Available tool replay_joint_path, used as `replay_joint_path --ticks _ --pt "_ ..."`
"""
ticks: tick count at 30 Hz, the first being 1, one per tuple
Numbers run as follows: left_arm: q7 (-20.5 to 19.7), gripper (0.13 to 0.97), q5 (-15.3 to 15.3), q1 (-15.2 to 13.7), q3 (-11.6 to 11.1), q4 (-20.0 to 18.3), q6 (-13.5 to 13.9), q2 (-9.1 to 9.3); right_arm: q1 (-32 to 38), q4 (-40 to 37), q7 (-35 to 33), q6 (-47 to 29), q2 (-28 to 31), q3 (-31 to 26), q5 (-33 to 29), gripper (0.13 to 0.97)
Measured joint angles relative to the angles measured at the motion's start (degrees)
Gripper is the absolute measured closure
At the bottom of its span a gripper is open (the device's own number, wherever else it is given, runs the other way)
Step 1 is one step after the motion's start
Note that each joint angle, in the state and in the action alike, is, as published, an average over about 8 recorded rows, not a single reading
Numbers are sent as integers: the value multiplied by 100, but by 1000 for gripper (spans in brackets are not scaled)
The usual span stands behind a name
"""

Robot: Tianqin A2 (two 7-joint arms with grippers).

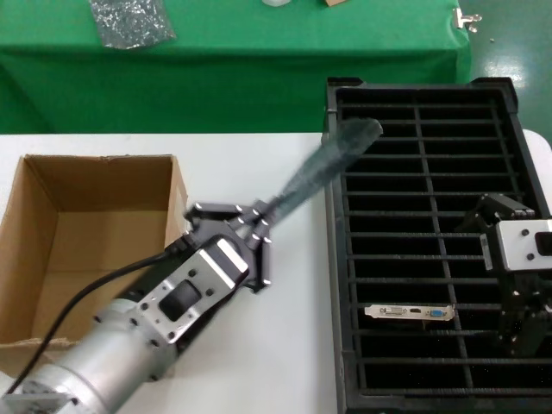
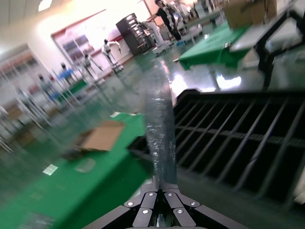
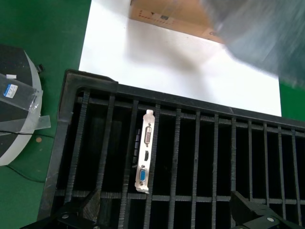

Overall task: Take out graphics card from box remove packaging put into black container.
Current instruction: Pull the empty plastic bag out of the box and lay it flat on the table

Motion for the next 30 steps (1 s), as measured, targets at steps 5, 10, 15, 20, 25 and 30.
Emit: replay_joint_path --ticks 5,10,15,20,25,30 --pt "-1177 958 -189 -24 57 382 202 159 2 0 1 2 2 -4 2 163" --pt "-2324 958 -152 -60 78 926 123 210 3 0 2 4 4 -6 3 131" --pt "-3569 958 367 -184 58 1531 -69 226 5 0 3 6 5 -9 5 130" --pt "-4746 958 1159 -408 67 2111 -179 231 6 0 4 7 6 -11 6 129" --pt "-5470 958 1776 -684 155 2599 -285 232 7 0 5 9 7 -13 7 129" --pt "-5220 938 1937 -902 197 2807 -419 219 7 0 5 10 8 -14 7 129"
